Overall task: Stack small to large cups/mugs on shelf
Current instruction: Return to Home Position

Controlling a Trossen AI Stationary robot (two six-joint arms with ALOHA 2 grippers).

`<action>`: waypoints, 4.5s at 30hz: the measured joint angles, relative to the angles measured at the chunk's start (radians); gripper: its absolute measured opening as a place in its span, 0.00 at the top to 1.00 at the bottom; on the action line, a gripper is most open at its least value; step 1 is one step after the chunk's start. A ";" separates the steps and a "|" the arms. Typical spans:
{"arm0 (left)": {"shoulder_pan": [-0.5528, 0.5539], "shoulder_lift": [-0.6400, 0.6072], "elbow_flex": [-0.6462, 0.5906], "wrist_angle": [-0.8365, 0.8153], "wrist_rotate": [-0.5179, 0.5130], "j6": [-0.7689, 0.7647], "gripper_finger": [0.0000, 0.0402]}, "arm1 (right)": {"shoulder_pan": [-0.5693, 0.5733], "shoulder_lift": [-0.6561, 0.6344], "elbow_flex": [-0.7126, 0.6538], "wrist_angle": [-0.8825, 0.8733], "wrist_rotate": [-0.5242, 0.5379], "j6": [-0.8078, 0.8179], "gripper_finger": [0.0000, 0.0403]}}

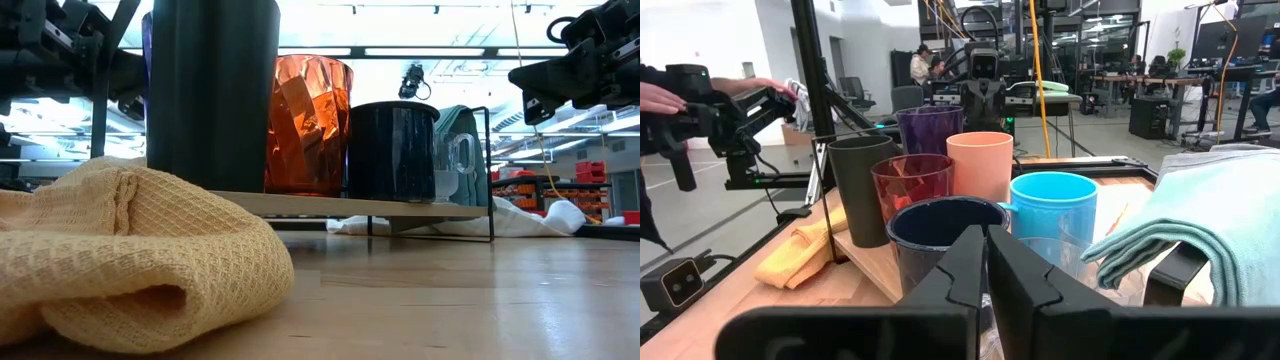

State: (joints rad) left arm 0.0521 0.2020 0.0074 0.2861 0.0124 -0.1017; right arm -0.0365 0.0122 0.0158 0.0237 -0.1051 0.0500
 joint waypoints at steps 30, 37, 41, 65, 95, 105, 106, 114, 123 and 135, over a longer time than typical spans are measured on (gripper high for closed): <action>0.001 -0.001 0.000 -0.023 0.000 0.061 0.91 | 0.000 0.000 0.000 0.000 0.000 0.000 0.94; 0.000 0.000 0.000 -0.022 0.000 0.061 0.94 | 0.000 0.000 0.000 0.000 0.000 0.000 0.94; 0.001 0.000 0.000 -0.022 0.000 0.062 0.94 | 0.000 0.000 0.000 0.000 0.000 0.000 0.94; 0.001 0.000 0.000 -0.022 0.000 0.062 0.95 | 0.000 0.000 0.000 0.000 0.000 0.000 0.94; 0.000 0.000 0.000 -0.022 0.000 0.062 0.91 | 0.000 0.000 0.000 0.000 0.000 0.000 0.94; 0.001 0.000 0.000 -0.022 0.000 0.062 0.92 | 0.000 0.000 0.000 0.000 0.000 0.000 0.94; 0.001 0.000 0.000 -0.022 0.000 0.061 0.93 | 0.000 0.000 0.000 0.000 0.000 0.000 0.94; 0.001 0.000 0.000 -0.022 0.000 0.061 0.94 | 0.000 0.000 0.000 0.000 0.000 0.000 0.94; 0.001 0.000 0.000 -0.022 0.000 0.062 0.91 | 0.000 0.000 0.000 0.000 0.000 0.000 0.94; 0.001 0.000 0.000 -0.022 0.000 0.062 0.95 | 0.000 0.000 0.000 0.000 0.000 0.000 0.94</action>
State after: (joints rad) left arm 0.0528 0.2020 0.0074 0.2642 0.0124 -0.0399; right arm -0.0364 0.0123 0.0158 0.0238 -0.1051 0.0501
